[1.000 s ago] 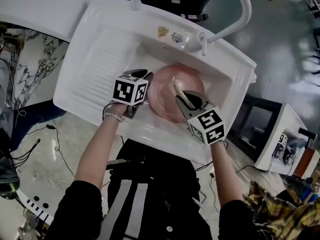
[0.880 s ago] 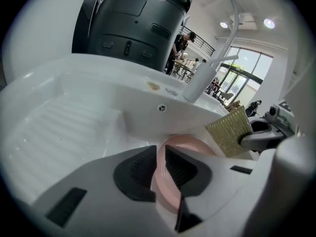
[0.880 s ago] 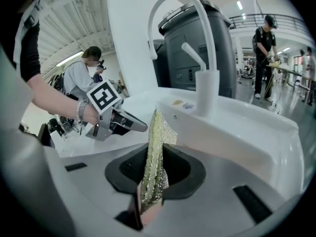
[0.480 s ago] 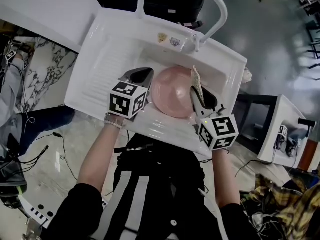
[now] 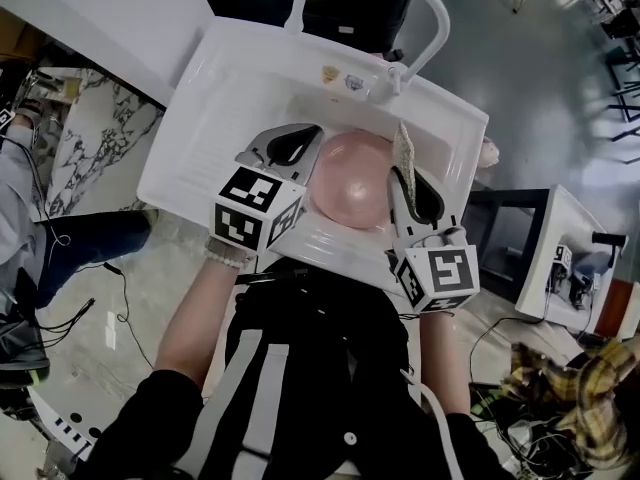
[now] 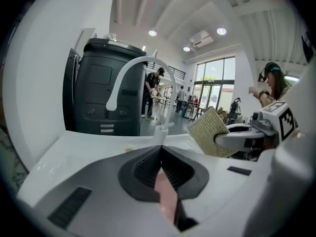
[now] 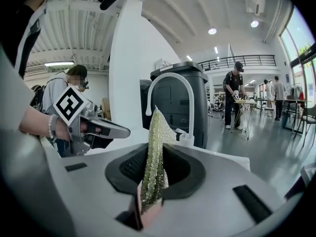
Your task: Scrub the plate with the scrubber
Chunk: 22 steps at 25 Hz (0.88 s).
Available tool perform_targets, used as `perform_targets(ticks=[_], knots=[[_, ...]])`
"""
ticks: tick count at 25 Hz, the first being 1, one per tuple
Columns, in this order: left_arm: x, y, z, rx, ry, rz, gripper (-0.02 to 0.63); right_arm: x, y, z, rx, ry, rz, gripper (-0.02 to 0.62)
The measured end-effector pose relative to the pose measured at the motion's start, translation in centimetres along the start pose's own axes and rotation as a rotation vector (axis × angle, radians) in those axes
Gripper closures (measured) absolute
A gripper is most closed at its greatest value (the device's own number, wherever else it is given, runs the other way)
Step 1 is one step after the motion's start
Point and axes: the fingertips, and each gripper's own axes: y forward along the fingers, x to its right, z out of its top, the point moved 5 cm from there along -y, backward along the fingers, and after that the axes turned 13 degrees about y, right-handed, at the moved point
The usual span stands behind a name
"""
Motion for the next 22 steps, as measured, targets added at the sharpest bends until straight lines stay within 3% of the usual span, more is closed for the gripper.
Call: perform_targets(ticks=[11, 22], knots=[[1.3, -4.0, 1.8, 0.068, 0.042, 0.022, 0.604, -2.4, -2.2, 1.4, 0.114, -0.037, 0.004, 0.522], [1.8, -4.7, 1.3, 0.049, 0.073, 0.002, 0.606, -3.9, -1.9, 1.6, 0.118, -0.051, 0.032, 0.525]])
